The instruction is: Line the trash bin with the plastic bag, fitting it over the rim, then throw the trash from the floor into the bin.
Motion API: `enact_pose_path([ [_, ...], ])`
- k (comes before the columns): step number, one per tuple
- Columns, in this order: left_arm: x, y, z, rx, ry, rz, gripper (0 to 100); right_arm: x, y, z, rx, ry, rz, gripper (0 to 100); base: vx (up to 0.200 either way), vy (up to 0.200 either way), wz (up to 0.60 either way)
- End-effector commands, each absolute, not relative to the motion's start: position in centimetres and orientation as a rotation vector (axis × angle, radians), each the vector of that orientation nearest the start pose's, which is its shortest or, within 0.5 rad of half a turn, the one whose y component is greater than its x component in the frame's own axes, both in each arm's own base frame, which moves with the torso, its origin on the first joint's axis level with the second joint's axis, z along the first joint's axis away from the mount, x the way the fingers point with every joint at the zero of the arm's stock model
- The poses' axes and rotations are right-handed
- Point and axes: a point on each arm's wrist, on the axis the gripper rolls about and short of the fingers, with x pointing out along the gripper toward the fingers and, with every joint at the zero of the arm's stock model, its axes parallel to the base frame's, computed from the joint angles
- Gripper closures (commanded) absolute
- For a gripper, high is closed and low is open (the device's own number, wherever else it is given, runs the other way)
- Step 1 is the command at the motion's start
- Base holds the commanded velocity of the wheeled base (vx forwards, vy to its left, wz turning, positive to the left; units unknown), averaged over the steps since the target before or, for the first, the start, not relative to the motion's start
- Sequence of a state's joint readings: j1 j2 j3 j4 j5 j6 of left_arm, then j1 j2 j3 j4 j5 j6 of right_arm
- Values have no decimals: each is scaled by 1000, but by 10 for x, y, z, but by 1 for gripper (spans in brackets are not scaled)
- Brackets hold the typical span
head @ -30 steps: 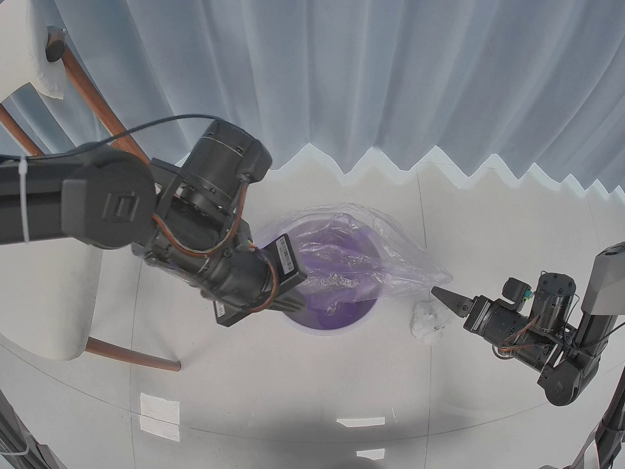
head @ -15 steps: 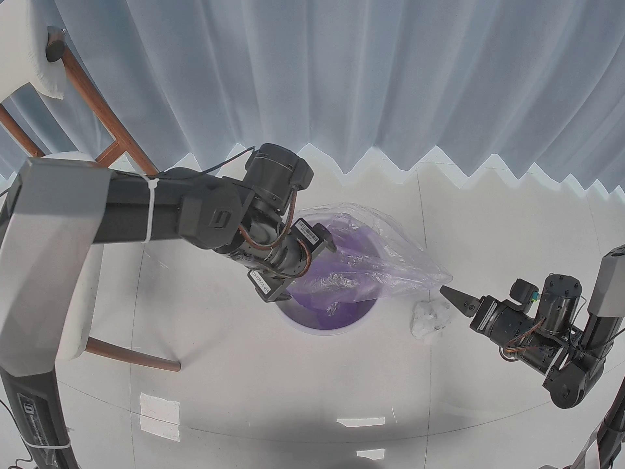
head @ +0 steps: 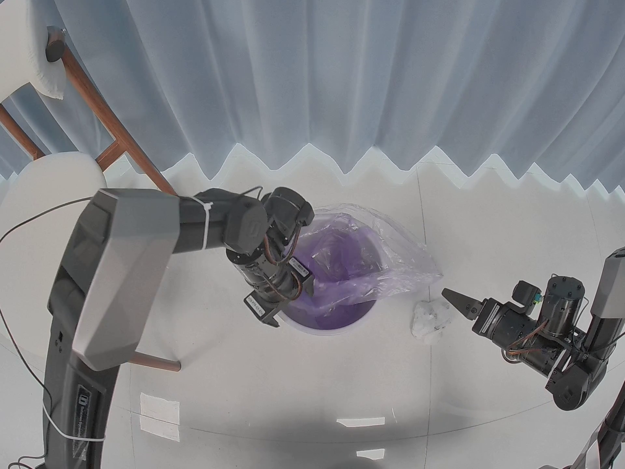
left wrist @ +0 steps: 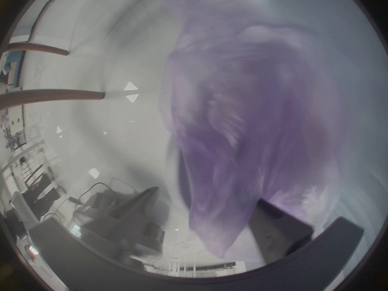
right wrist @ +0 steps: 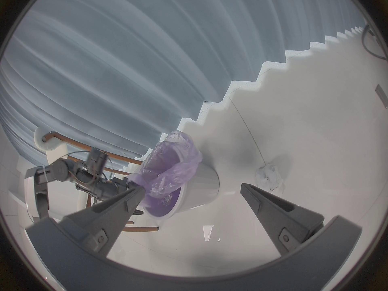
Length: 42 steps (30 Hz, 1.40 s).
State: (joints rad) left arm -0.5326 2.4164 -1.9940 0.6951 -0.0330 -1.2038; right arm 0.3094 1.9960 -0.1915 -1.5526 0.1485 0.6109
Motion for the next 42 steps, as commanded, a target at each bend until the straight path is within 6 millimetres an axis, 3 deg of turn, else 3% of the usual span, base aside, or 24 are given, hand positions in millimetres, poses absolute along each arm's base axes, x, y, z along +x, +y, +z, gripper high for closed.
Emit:
enact_pose_path([
  [1,398,-236,42,-678,1362,342,100,242,82,62,573,371,371,0,0,0,0],
  [4,394,-236,35,-642,1395,380,100,242,81,62,572,373,370,0,0,0,0],
  [9,371,-238,58,-583,1468,421,100,242,81,62,573,370,371,0,0,0,0],
  [12,361,-239,59,-521,1528,453,100,242,83,62,572,373,375,0,0,0,0],
  [29,349,-245,61,-417,1551,447,100,242,85,65,538,353,394,0,0,0,0],
  [34,344,-250,65,-407,1550,435,100,243,85,58,443,369,406,0,0,0,0],
  [38,342,-252,65,-390,1539,437,100,264,85,50,322,323,407,0,0,0,0],
  [42,340,-256,62,-359,1519,441,100,267,96,52,244,327,524,0,0,0,0],
])
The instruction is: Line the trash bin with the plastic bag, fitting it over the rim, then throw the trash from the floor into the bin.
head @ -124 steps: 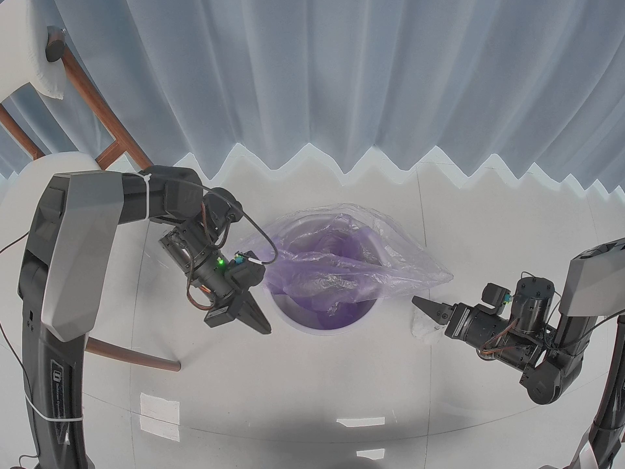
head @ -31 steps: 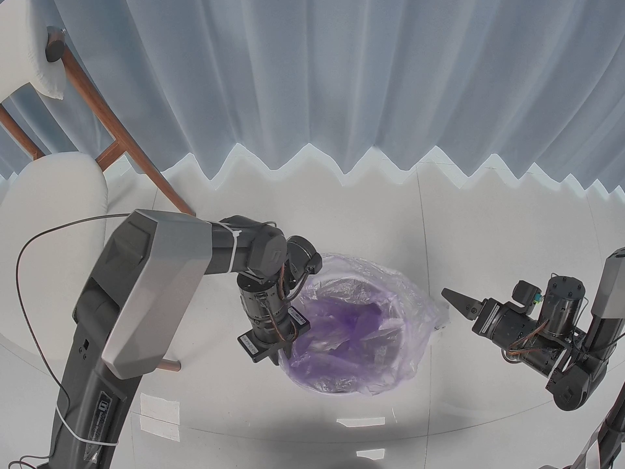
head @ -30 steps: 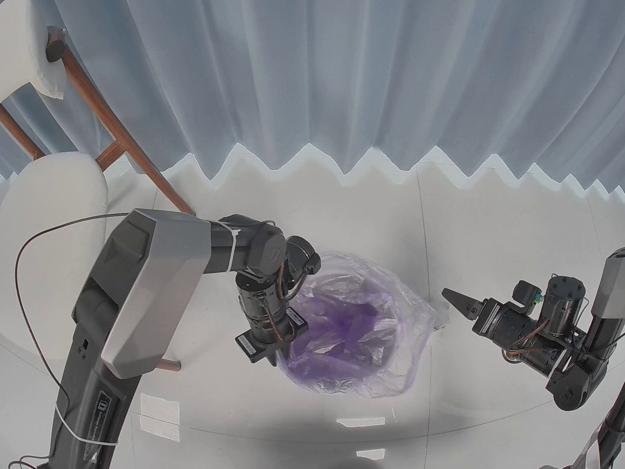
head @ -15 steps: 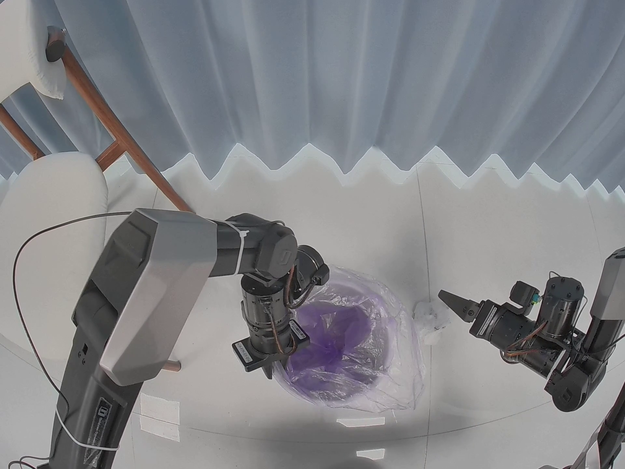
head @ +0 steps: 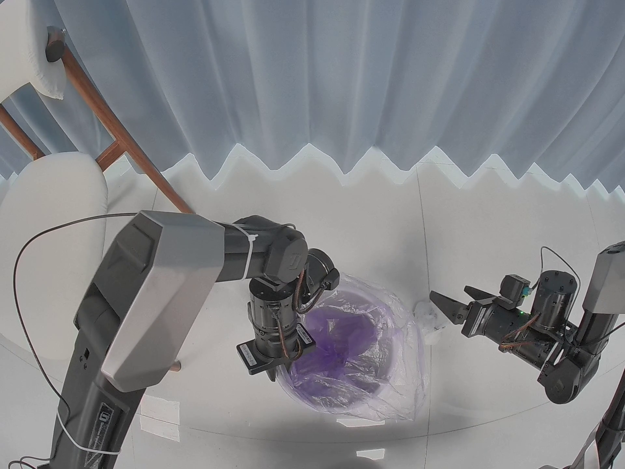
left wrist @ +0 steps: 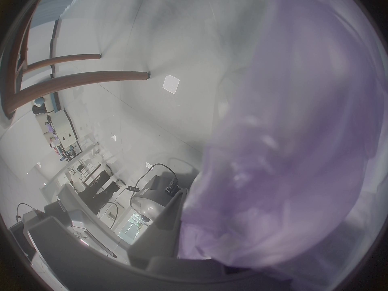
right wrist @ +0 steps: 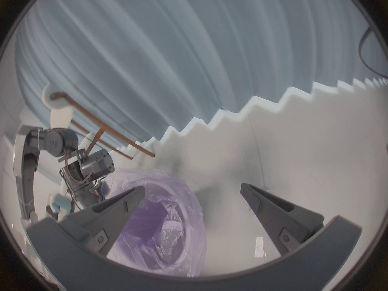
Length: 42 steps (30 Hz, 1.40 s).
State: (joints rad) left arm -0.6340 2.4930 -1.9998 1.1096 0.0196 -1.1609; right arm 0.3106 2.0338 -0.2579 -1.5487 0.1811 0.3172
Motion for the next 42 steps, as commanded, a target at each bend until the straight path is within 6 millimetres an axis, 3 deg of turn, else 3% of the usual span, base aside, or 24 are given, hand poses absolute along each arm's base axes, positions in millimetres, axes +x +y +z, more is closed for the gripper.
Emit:
enact_pose_path([
  [1,340,-256,61,-357,1519,443,100,264,101,51,223,343,560,0,0,0,0],
  [8,338,-259,61,-351,1518,437,100,259,115,32,108,455,653,0,0,0,0],
  [9,338,-259,61,-350,1518,435,100,267,118,21,80,464,658,0,0,0,0],
  [15,336,-261,63,-345,1516,433,100,281,124,13,64,454,662,0,0,0,0],
  [16,336,-261,63,-338,1506,438,100,289,126,4,48,457,664,0,0,0,0],
  [24,335,-261,64,-336,1501,436,100,296,129,-24,7,496,669,0,0,0,0],
  [34,327,-271,64,-291,1472,428,100,323,144,-42,5,462,681,0,0,0,0],
  [42,323,-276,65,-280,1471,415,100,330,146,-58,6,478,678,0,0,0,0],
])
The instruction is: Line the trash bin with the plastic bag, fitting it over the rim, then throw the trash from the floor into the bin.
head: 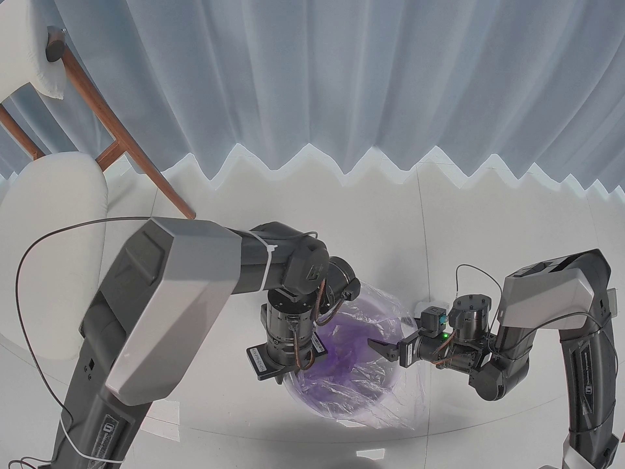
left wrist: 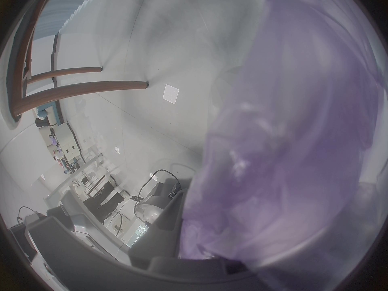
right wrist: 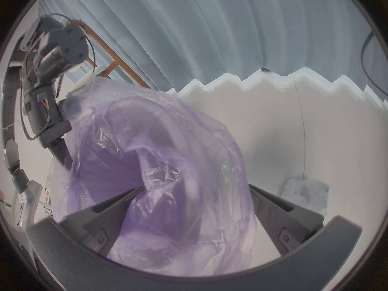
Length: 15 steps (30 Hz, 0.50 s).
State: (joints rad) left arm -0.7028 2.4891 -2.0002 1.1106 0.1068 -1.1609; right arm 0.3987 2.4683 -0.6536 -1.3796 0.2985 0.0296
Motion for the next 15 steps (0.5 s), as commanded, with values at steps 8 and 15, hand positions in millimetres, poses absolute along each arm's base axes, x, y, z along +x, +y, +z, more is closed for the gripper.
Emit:
enact_pose_path([
  [8,320,-281,62,-261,1477,405,100,326,153,-43,3,446,700,100,0,0,0],
  [15,318,-279,60,-174,1509,360,100,317,150,-13,4,418,705,100,0,0,0],
])
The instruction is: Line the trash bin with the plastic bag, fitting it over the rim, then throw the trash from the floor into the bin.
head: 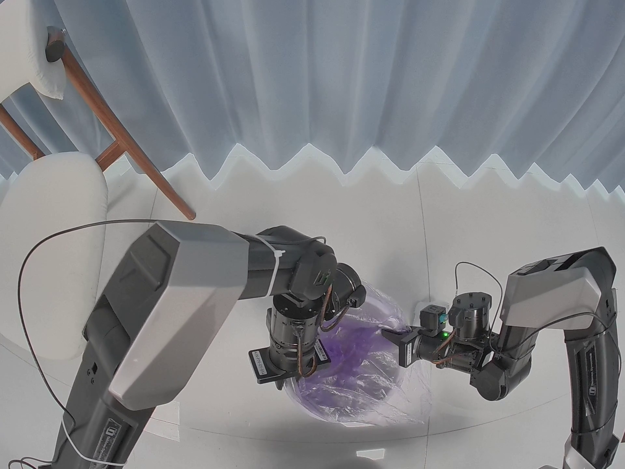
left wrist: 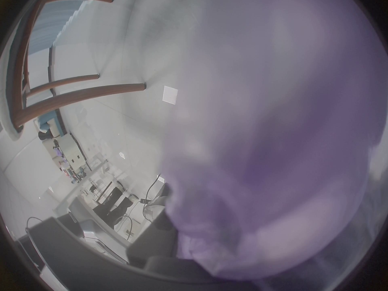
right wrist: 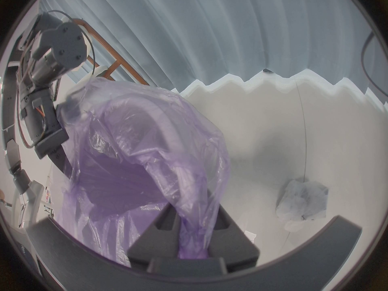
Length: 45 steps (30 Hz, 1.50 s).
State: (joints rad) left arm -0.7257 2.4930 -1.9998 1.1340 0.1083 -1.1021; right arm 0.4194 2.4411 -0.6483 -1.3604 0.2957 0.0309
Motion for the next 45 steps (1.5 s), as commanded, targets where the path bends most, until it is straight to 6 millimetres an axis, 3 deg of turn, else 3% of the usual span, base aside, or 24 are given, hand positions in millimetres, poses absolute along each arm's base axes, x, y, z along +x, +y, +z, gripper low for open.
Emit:
enact_pose_path([
  [1,318,-279,60,-173,1507,359,0,316,149,-11,4,419,705,100,0,0,0],
  [5,315,-280,65,-171,1507,351,0,311,145,-2,5,413,701,100,0,0,0],
  [13,296,-283,120,-206,1434,223,0,292,135,10,8,449,691,100,0,0,0],
  [16,273,-285,161,-237,1378,130,0,287,131,15,9,449,677,100,0,0,0],
  [21,240,-275,200,-224,1382,89,0,282,125,20,11,447,653,100,0,0,0],
  [30,205,-274,216,-127,1432,77,0,286,124,26,-2,403,580,100,0,0,0],
  [33,172,-263,228,28,1509,113,0,287,121,30,0,393,565,100,0,0,0],
  [39,162,-248,252,-127,1457,154,0,287,118,33,2,384,557,100,0,0,0],
  [42,147,-224,282,-185,1390,84,0,287,119,34,3,378,557,100,0,0,0],
  [45,138,-211,297,-162,1318,16,0,287,119,35,3,376,557,100,0,0,0],
])
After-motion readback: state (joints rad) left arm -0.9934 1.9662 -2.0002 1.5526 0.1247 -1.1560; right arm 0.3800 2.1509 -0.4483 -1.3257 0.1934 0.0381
